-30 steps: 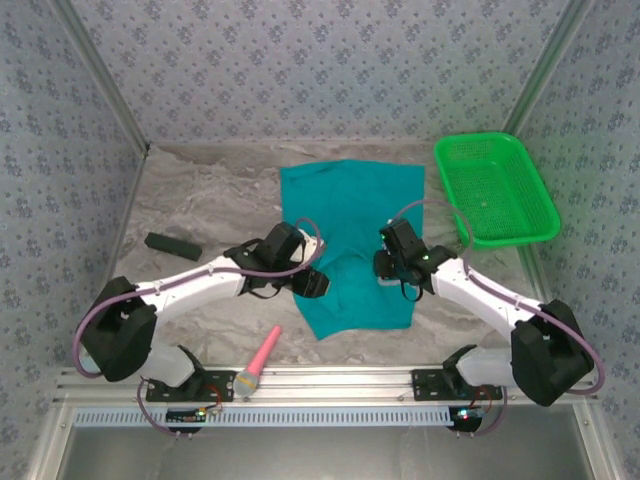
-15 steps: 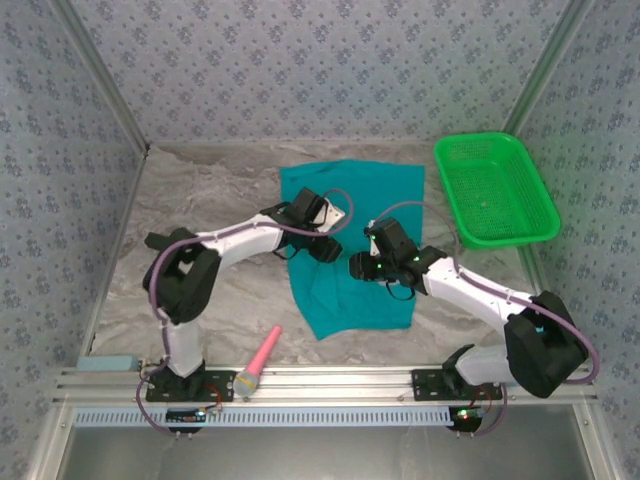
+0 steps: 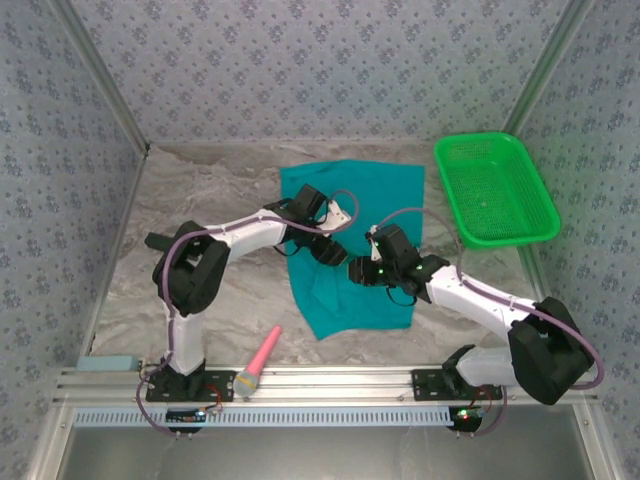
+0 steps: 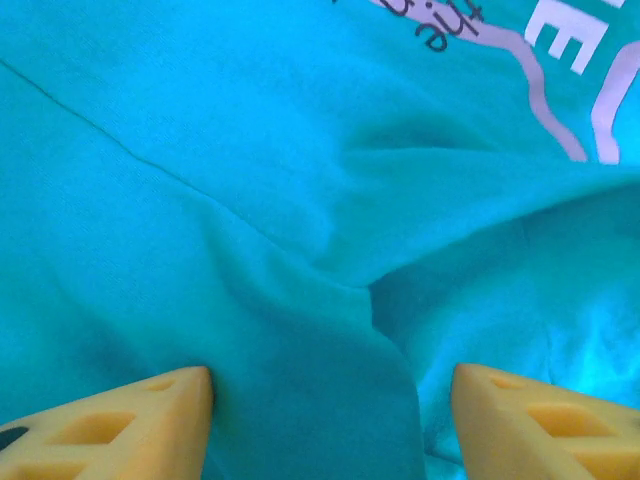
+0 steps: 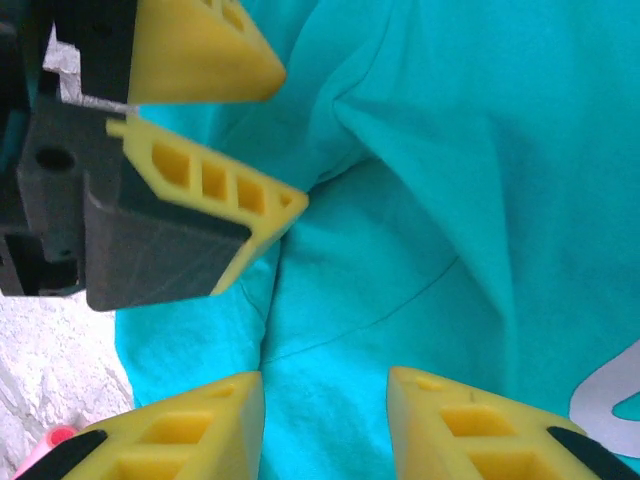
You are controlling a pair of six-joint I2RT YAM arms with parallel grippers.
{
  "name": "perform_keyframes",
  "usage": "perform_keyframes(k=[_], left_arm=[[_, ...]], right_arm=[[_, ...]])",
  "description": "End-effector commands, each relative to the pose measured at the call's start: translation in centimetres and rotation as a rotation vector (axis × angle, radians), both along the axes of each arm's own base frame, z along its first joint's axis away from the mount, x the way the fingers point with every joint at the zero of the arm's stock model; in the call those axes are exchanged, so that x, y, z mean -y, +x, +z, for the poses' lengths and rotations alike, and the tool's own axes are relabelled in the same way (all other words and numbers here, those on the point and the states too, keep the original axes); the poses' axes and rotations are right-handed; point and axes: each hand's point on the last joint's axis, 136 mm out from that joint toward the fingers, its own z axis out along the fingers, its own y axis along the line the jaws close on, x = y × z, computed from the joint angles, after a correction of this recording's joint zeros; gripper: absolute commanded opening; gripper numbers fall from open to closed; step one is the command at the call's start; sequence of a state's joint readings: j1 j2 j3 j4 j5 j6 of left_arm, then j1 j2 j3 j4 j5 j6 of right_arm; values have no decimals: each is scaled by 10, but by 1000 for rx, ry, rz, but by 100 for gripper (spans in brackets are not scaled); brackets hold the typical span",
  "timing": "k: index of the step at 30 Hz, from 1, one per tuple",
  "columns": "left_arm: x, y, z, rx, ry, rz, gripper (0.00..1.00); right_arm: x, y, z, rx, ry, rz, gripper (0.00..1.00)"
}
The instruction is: Fold the inside-out t-shirt
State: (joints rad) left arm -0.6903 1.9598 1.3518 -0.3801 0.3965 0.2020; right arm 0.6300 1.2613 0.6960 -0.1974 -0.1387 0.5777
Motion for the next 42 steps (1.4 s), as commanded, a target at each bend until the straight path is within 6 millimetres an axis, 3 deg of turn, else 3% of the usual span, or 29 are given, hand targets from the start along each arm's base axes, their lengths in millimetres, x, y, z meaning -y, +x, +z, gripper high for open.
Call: perform_keyframes(k=[1, 2, 4, 7, 10, 13, 16, 17, 21, 23, 31, 33, 36, 39, 42], left_arm=[[-7, 6, -15, 27, 113, -31, 63], [-8, 11, -21, 32, 134, -19, 60], [-1, 21, -25, 29, 110, 7, 34], [9, 26, -3, -48, -18, 37, 0], [17, 22, 29, -86, -132, 44, 0], [23, 3, 58, -168, -242, 29, 0], [21, -15, 71, -265, -295, 51, 0], [21, -20, 71, -294, -303, 57, 0], [18, -35, 65, -412, -309, 96, 0], [15, -38, 62, -445, -302, 123, 0], [22, -50, 69, -535, -371, 103, 4], [22, -52, 69, -538, -375, 94, 5], [20, -56, 64, -554, -358, 73, 9], [10, -48, 54, -513, -317, 123, 12], [-19, -23, 25, -404, -147, 272, 16]], right_arm=[[10, -2, 12, 33, -6, -33, 39], [14, -3, 13, 42, -20, -39, 40], [23, -3, 12, 49, -41, -70, 40], [17, -3, 17, 41, 3, -68, 40], [6, -6, 16, 55, -5, -41, 39], [-5, -5, 13, 47, 4, -24, 38], [-24, -3, 15, 22, 81, -41, 33], [-29, -3, 14, 12, 90, -47, 31], [-36, 7, 8, 43, 59, -156, 7], [-35, 13, 5, 70, 79, -202, 6], [-33, 32, -9, 109, 19, -235, 42], [-44, 33, -17, 101, 16, -175, 35], [-57, 33, -20, 104, 17, -80, 2], [-59, 22, -12, 153, -13, 16, 0], [-52, 0, -15, 188, -82, 155, 0]])
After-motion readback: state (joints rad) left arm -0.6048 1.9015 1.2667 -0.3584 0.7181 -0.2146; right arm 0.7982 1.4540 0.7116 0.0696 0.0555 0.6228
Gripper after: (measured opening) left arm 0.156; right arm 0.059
